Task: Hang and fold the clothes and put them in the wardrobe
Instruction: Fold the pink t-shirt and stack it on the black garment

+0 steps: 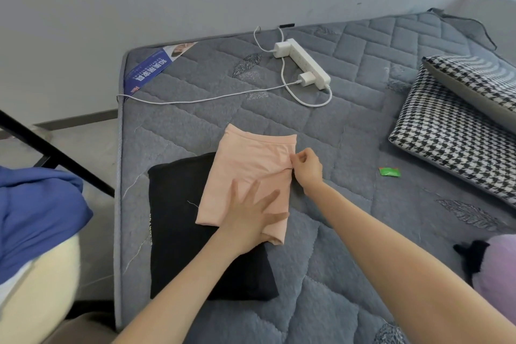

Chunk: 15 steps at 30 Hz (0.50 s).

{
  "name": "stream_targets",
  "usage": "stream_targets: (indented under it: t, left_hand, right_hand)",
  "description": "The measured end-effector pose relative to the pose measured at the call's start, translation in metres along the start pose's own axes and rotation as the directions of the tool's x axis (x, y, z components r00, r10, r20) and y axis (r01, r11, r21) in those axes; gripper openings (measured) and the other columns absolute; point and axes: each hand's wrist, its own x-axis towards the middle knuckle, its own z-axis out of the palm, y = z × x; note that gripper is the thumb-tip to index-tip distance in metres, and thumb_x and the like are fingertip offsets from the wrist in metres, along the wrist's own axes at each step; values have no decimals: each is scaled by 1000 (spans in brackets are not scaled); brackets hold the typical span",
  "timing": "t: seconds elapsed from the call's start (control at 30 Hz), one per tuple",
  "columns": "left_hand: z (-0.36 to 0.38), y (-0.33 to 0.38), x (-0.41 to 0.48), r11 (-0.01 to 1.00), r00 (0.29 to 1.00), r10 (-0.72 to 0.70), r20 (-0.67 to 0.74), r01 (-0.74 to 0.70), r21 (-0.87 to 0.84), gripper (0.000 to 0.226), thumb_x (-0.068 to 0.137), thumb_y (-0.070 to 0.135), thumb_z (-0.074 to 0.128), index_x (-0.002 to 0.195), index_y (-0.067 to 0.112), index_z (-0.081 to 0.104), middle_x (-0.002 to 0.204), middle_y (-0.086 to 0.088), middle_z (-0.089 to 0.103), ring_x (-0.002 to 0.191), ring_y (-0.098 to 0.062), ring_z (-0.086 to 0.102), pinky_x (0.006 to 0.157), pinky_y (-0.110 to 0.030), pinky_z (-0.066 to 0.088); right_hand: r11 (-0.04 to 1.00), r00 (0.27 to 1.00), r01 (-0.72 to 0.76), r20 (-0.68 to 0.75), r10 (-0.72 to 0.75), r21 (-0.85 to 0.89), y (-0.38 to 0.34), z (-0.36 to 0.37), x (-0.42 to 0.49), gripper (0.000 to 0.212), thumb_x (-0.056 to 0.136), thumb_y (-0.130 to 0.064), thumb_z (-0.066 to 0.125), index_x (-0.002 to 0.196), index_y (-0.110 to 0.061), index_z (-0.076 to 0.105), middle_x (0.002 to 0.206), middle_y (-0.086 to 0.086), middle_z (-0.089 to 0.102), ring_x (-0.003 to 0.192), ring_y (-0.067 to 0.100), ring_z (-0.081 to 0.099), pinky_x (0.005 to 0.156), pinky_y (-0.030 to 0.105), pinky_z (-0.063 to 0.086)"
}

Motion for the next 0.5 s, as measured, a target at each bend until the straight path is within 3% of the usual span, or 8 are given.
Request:
stream_targets:
  t: [0.2, 0.37, 0.5]
  left_hand:
    - [-2, -1, -3, 998, 998, 58, -9, -58, 14, 48, 98, 52, 27, 141, 58, 5, 157, 11, -17, 139, -38, -27, 94, -69, -24]
    - [-2, -9, -8, 989, 989, 143, -36, -144, -25, 50, 89, 52, 4, 138, 63, 4, 157, 16, -14, 141, -36, -24, 99, -69, -20]
    - [0, -8, -10, 985, 985, 171, 12, -171, -9, 49, 95, 58, 21, 142, 57, 8, 159, 12, -9, 142, -35, -21, 103, -70, -14]
  right_hand:
    - [978, 996, 89, 46, -82, -191, -8, -6, 6, 18, 100, -21, 37, 84, -12, 40, 75, 0, 49, 72, 21, 45, 63, 33, 35]
    - [982, 997, 68, -23, -73, -175, -16, -10, 12, 29, 98, -16, 34, 70, -18, 29, 72, 0, 44, 63, 16, 36, 51, 32, 26]
    - [998, 1000, 17, -16, -18, -57, -2, -8, 6, 23, 97, -20, 44, 74, -15, 41, 70, -1, 51, 70, 19, 49, 57, 30, 36]
